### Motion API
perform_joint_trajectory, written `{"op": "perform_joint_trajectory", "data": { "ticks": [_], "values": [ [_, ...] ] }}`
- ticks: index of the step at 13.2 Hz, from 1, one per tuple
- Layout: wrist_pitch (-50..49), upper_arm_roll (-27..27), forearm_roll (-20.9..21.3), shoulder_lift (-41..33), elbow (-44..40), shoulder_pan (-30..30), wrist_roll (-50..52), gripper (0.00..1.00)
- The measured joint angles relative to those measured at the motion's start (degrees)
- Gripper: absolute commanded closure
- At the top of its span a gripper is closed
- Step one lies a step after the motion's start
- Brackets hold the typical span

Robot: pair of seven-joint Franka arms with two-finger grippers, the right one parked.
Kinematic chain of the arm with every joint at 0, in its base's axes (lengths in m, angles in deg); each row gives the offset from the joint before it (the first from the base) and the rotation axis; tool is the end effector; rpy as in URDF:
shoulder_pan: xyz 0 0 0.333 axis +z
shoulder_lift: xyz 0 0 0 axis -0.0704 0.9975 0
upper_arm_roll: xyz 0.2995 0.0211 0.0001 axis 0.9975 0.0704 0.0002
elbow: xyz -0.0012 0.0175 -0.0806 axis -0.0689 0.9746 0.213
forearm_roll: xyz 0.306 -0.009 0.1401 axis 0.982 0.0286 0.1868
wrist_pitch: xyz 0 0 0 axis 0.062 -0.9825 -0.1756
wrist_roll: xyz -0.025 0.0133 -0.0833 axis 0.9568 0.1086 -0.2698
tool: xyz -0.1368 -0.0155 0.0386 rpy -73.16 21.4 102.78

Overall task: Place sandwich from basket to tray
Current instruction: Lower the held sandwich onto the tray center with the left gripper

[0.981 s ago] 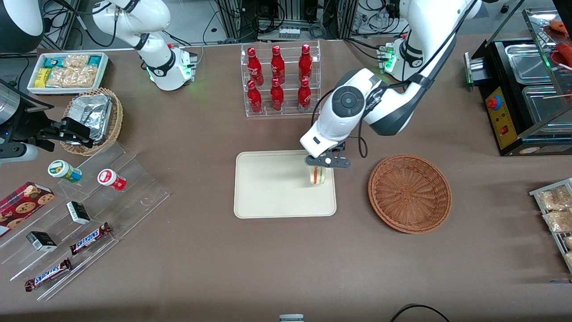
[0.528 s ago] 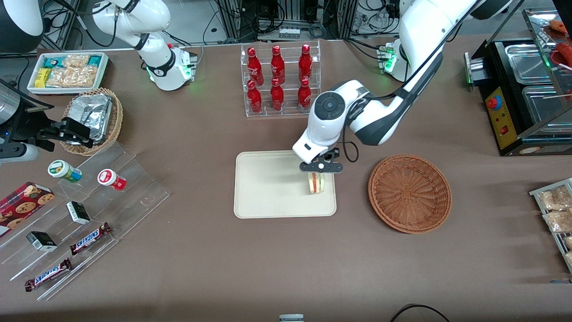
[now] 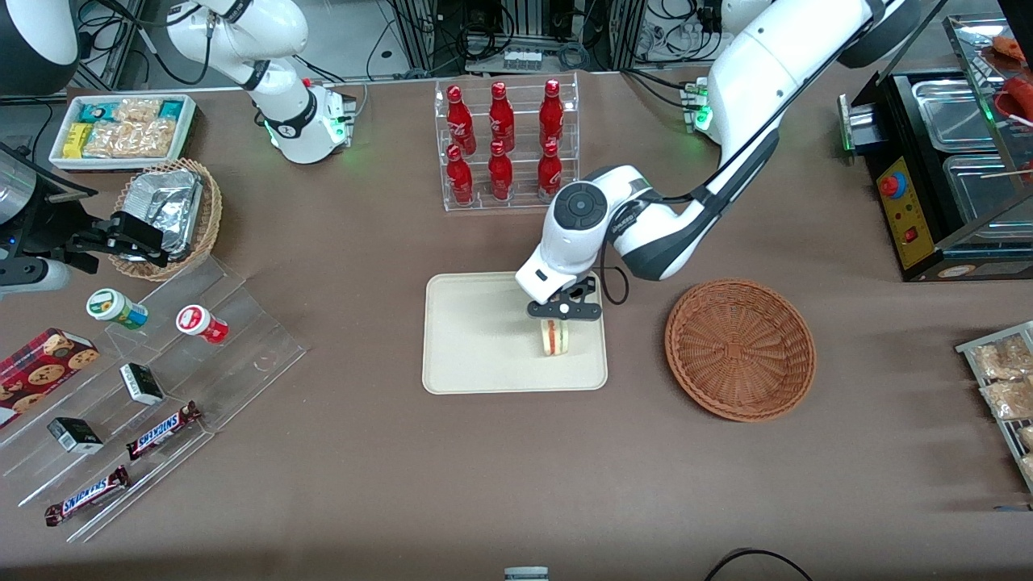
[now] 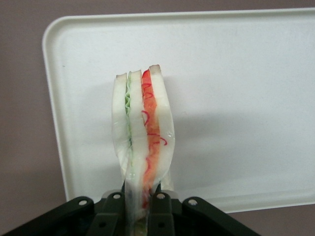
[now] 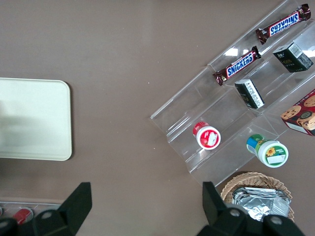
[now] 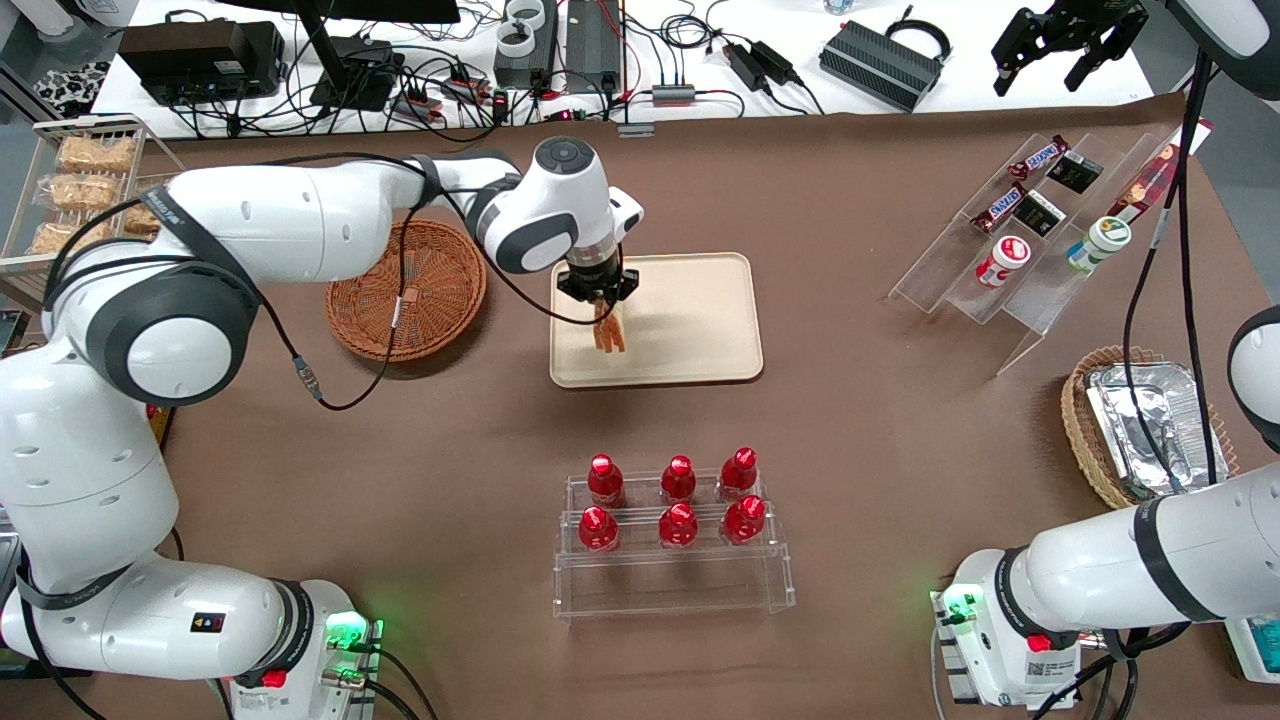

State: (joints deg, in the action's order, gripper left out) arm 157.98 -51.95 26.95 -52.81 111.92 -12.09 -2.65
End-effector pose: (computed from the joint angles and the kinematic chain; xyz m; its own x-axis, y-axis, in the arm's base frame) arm 0.4531 -0.4137 0.2560 0.9987 -0.0498 -0.0122 -0.0486 -0.9951 0.0864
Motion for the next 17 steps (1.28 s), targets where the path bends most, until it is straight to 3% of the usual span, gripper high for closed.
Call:
{"op": "perform_joint_trajectory", "data": {
  "ticks": [6, 17],
  "values": [
    [0.29, 0.01, 3.59, 1.46, -0.17, -2.09, -0.31, 1.0],
    [-0.36, 2.25, 3.78, 2.48, -0.96, -1.92, -3.73, 1.0]
  ]
}}
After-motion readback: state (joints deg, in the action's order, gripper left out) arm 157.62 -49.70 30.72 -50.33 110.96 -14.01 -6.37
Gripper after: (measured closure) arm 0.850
